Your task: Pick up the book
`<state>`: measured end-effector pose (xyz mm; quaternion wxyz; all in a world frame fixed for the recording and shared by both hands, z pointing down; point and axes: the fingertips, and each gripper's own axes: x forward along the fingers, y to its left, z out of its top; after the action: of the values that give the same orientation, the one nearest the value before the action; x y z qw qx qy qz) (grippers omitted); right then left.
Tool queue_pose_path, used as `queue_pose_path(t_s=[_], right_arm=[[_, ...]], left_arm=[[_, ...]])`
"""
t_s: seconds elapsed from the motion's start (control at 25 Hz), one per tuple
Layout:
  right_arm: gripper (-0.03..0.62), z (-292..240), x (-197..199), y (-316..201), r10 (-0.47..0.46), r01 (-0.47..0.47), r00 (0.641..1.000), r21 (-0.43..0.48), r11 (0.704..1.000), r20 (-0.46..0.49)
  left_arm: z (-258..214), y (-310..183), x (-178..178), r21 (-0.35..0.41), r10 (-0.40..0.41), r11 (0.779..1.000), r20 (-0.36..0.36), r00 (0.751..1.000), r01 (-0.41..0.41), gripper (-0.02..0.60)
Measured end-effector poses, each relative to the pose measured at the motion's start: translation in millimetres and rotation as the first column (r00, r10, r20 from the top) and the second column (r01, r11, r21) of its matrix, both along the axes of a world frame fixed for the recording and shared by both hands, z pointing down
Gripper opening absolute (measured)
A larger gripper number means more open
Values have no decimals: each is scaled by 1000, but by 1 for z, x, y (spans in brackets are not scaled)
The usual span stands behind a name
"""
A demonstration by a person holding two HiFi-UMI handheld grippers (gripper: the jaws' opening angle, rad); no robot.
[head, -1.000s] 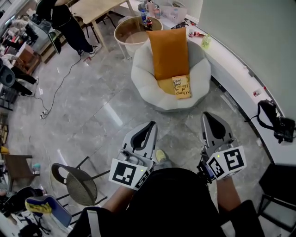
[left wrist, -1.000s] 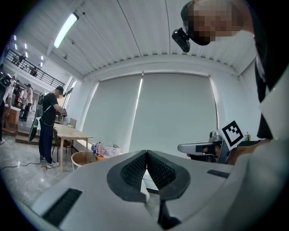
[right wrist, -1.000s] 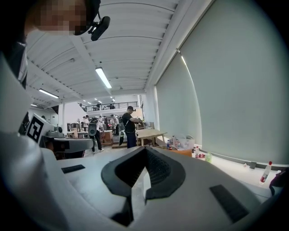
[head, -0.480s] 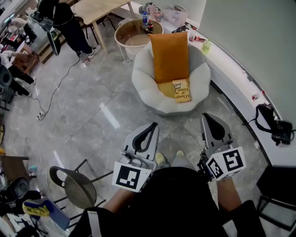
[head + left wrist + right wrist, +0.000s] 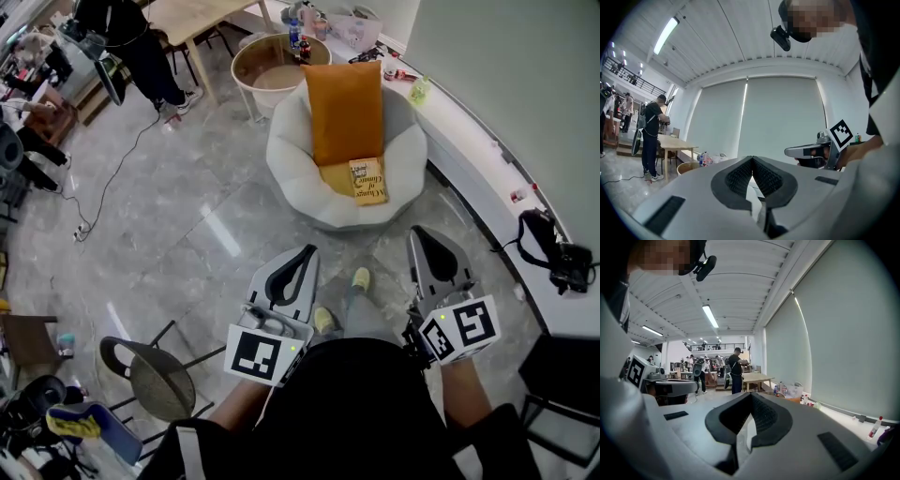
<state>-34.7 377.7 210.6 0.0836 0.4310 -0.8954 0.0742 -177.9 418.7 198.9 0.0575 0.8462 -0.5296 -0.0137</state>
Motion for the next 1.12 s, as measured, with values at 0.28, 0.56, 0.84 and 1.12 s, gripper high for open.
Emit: queue_pose_path(t_s=[0.28, 0.56, 0.84, 1.12], right_arm=[[3, 6, 7, -15, 15, -15, 1000, -6, 1000, 10], [3, 5, 22, -43, 42, -42, 999, -13, 999, 18], [4, 12, 41, -77, 66, -65, 998, -31, 997, 21], [3, 15, 57, -116, 84, -83, 996, -33, 996, 34]], left_arm=[[4, -13, 6, -17, 11, 1000, 22, 1000, -11, 12], [2, -39, 19, -29, 40, 999, 34, 999, -39, 12], [5, -77, 36, -31, 67, 997, 36, 997, -66, 12], [3, -121, 48, -25, 73, 997, 42, 996, -72, 12]])
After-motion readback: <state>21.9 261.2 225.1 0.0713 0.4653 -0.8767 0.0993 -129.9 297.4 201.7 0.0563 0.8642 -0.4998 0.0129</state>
